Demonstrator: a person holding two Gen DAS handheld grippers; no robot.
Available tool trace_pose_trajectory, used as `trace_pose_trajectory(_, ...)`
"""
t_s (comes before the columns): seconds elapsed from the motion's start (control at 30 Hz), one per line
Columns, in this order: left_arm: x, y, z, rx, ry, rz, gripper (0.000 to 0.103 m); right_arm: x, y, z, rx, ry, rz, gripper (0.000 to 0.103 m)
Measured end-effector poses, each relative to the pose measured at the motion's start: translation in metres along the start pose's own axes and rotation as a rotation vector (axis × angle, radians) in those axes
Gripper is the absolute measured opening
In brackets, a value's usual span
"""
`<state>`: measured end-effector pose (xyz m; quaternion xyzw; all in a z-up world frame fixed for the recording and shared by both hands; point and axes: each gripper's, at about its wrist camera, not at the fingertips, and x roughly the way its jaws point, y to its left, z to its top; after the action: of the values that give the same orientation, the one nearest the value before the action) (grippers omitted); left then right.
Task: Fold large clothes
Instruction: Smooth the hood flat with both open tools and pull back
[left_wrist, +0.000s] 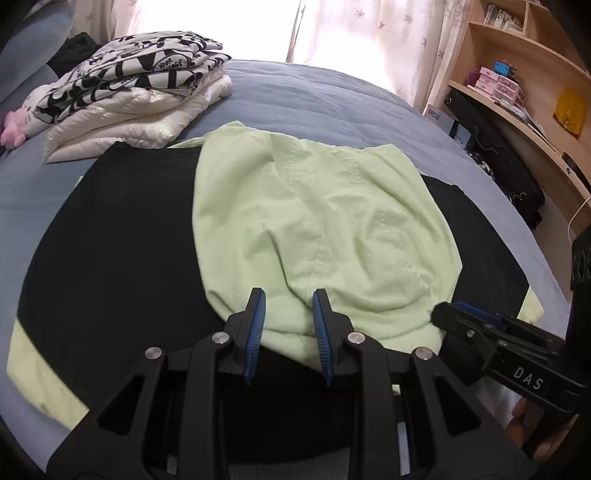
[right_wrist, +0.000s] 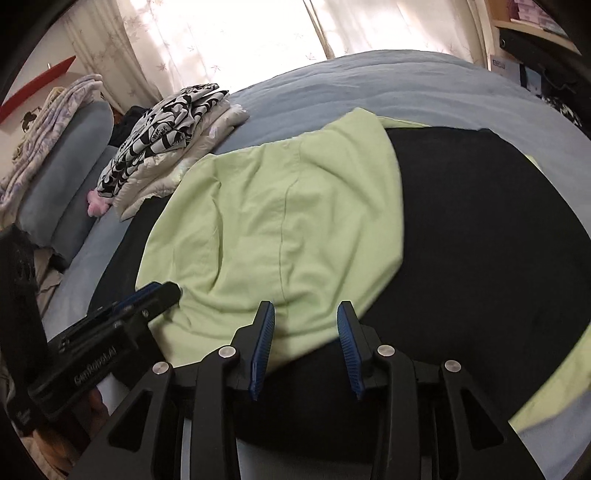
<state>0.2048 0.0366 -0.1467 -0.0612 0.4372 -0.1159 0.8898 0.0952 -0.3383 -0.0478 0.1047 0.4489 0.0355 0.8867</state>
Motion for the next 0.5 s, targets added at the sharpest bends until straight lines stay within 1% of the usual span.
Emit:
trace_pose_trajectory(0.13, -0.021, -0.004, -0.001, -0.007, 0.005, -0.009, 0.025, -0.020, -0.010, -0.006, 0.049, -0.001, 0.012, 0.038)
trace_pose_trajectory(0.23, -0.044, -0.007, -0.003, -0.015, 0.000, -0.014, 0.027, -0.043, -0.010, -0.011, 0.046, -0.018, 0.009, 0.039)
trace_pose_trajectory(0.3, -0.061, -0.007, -0.005, -0.023, -0.011, -0.021, 0.028, -0.061, -0.010, -0.014, 0.041, -0.032, 0.003, 0.041)
trace_pose_trajectory(0.37, -0.080, -0.008, -0.009, -0.037, -0.020, -0.030, 0.035, -0.081, -0.007, -0.020, 0.044, -0.058, 0.012, 0.048)
trace_pose_trajectory(0.43, -0.097, -0.007, -0.014, -0.051, -0.036, -0.042, 0.040, -0.098, -0.005, -0.026, 0.045, -0.079, 0.021, 0.052)
trace_pose_trajectory(0.5, -0.115, -0.004, -0.021, -0.068, -0.059, -0.058, 0.042, -0.117, -0.002, -0.034, 0.038, -0.117, 0.030, 0.053)
